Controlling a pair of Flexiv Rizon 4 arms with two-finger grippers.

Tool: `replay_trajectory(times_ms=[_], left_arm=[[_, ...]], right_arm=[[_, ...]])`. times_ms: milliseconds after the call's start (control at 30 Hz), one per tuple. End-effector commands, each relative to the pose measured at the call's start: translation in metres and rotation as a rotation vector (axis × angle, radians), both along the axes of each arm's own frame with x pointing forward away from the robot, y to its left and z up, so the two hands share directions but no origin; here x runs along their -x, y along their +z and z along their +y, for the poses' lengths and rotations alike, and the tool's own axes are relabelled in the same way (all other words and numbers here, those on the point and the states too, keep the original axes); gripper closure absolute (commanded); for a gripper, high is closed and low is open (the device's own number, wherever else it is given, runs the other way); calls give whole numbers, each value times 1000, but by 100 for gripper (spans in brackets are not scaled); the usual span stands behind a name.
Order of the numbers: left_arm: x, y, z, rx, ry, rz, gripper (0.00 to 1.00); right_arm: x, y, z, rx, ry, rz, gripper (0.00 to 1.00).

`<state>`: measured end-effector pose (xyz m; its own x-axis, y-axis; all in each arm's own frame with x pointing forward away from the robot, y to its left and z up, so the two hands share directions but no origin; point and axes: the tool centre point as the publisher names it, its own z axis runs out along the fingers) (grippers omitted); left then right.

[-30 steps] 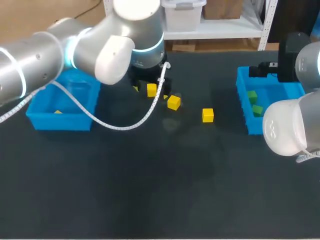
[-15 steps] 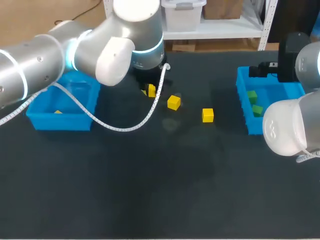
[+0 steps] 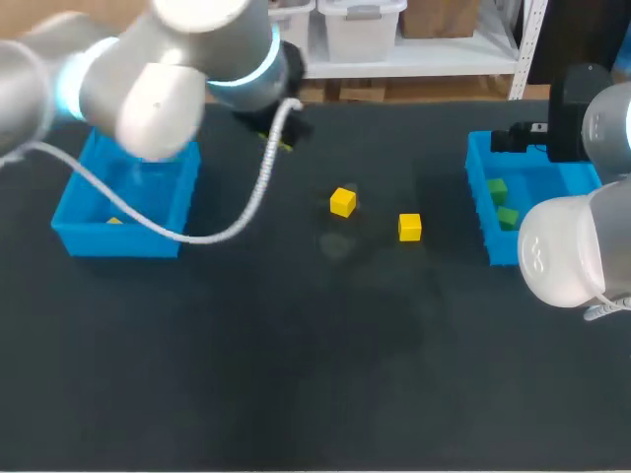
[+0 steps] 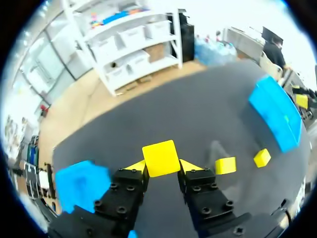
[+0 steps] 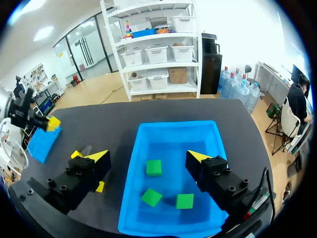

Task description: Put the green cubes in the right bin and the yellow cubes in the left bin.

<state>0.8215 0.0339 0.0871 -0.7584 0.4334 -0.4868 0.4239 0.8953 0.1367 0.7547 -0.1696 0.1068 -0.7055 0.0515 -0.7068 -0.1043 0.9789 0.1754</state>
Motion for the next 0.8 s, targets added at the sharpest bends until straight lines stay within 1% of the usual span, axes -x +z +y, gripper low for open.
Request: replay_trajectory(times_ms=[33,100,167,233,333,433,533,567,633,667,700,733,767,800], left_arm=[[55,53,69,50,67,-191,100],[56,59,96,39,132,-219,100],[59,62,121,32,192,-230,100],[63,62,145,25,249,-227,100],[70,58,171,20,310,-207,100],[76,49,185,10,333,-174,100],[80,36,190,-5,341,-132,100],[81,30,191,-23,342,-121,100],[82,22,191,-34,348,-98,100],[82,18,192,-40,360,-89,93],[81,14,194,-42,372,-84,67],[81,12,196,-46,374,-78,47],[80,11,197,-47,375,-74,13],[80,11,198,-42,378,-72,0]], right_arm=[[0,0,0,3,-2,1,0],[0,0,0,3,-2,1,0],[0,0,0,3,-2,1,0],[0,0,0,3,-2,1,0],[0,0,0,3,-2,1,0],[0,0,0,3,-2,1,0],[0,0,0,3,-2,1,0],[0,0,0,3,-2,1,0],[0,0,0,3,-2,1,0],[0,0,0,3,-2,1,0],[0,0,0,3,-2,1,0],[0,0,0,3,-2,1,0],[0,0,0,3,-2,1,0],[0,0,0,3,-2,1,0]])
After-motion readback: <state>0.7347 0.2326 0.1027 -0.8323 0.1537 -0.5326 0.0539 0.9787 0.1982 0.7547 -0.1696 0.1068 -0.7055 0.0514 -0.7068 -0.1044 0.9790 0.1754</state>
